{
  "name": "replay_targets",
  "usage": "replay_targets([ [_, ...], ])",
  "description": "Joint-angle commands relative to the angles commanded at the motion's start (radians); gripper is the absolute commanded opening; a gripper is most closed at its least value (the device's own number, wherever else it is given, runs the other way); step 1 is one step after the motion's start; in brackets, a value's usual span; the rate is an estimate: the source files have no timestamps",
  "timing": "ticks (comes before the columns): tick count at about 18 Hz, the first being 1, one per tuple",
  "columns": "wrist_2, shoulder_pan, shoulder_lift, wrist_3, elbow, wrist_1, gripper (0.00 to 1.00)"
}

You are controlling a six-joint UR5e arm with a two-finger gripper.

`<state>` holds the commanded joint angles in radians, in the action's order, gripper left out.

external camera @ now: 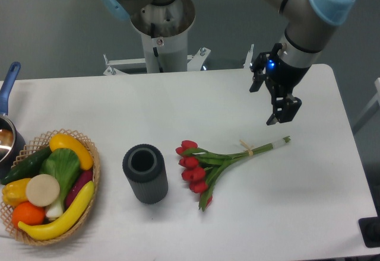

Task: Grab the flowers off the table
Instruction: 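Move the open gripper down toward the tulip stems near the band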

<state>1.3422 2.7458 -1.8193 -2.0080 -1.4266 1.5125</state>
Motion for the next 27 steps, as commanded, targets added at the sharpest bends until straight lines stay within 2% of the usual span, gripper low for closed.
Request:
replay_targets([
  [5, -0.003, 0.0, 0.0, 0.0, -0.003, 0.002, 1.0],
  [10, -0.005, -0.002, 0.003, 0.005, -0.058, -0.002, 1.0],
  [15, -0.005, -0.005, 0.0, 0.11, -0.083, -0.003, 1.0],
  [19, -0.003, -0.015, -0.002, 0.124, -0.147, -0.02, 1.0],
  [21, -0.003, -0.021, -0.011, 0.127, -0.181, -0.058, 1.0],
  [23, -0.003, -0.05, -0.04, 0.156, -0.202, -0.127, 1.0],
  [25, 0.0, -0.084, -0.06, 0.271, -0.206, -0.187, 1.0],
  [27, 0.002, -0.113, -0.098, 0.336, -0.206, -0.215, 1.0],
])
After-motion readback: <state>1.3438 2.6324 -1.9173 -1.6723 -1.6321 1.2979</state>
